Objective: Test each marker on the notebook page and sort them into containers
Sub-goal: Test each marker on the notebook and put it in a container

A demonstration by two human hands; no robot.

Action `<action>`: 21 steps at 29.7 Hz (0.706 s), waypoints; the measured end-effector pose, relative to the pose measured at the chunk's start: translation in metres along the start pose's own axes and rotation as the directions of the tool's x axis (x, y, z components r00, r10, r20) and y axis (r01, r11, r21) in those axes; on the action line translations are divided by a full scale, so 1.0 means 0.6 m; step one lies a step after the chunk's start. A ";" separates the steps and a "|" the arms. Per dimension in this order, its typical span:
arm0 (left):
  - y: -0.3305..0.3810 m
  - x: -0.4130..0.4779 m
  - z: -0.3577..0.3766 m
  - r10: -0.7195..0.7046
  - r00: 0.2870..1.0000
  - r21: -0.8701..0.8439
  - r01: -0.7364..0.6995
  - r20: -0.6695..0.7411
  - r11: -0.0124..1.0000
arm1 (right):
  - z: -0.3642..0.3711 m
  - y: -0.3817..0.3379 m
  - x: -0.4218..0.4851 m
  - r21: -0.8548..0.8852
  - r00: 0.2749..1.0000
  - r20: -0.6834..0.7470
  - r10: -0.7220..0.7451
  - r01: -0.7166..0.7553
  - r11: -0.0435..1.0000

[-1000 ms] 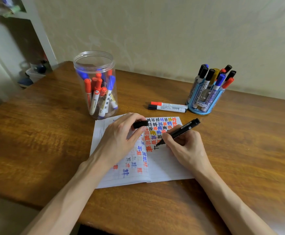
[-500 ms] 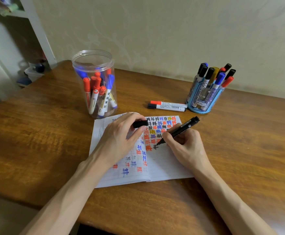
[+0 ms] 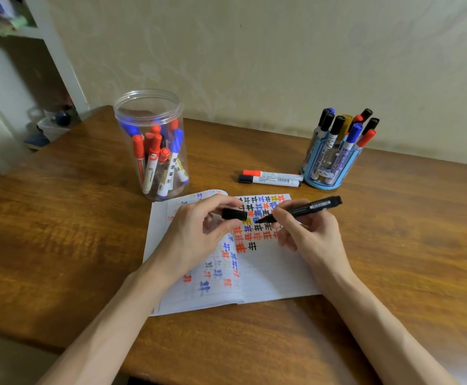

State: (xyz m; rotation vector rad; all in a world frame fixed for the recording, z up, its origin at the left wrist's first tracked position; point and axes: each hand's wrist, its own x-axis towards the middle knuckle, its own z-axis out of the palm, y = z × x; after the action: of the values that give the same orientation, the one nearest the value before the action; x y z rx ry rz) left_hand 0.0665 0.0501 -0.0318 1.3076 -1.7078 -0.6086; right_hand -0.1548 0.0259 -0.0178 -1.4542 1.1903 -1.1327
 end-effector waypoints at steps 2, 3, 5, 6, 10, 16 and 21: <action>0.002 -0.001 0.000 -0.014 1.000 -0.024 0.014 0.022 1.000 | 0.000 -0.006 -0.003 0.077 1.000 0.001 0.015 -0.015 0.997; 0.003 -0.001 0.000 -0.017 0.999 -0.032 0.018 0.029 0.999 | 0.000 -0.008 -0.004 0.104 1.000 0.005 0.016 -0.016 0.994; 0.005 -0.002 0.000 -0.022 0.999 -0.046 0.024 0.040 0.999 | 0.001 -0.012 -0.007 0.141 1.000 0.018 -0.002 0.000 0.990; 0.006 -0.003 -0.001 -0.025 0.999 -0.054 0.028 0.042 0.998 | 0.002 -0.013 -0.008 0.149 1.000 0.025 -0.011 0.007 0.989; 0.009 -0.003 0.000 -0.041 0.998 -0.084 0.044 0.041 0.996 | 0.004 -0.009 -0.010 0.155 0.997 0.060 -0.052 0.042 0.987; 0.008 -0.004 0.000 -0.009 0.999 -0.042 0.011 0.040 0.999 | 0.001 -0.005 -0.009 0.113 0.985 0.172 -0.029 0.009 0.994; 0.004 -0.004 -0.003 -0.016 1.000 -0.051 0.017 0.024 0.999 | -0.013 -0.019 0.005 0.325 0.954 0.233 0.188 -0.258 0.910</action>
State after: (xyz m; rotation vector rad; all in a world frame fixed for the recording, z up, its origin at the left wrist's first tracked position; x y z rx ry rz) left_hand 0.0669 0.0532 -0.0296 1.2843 -1.6917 -0.6757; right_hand -0.1606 0.0233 -0.0053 -1.0946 0.9309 -0.9597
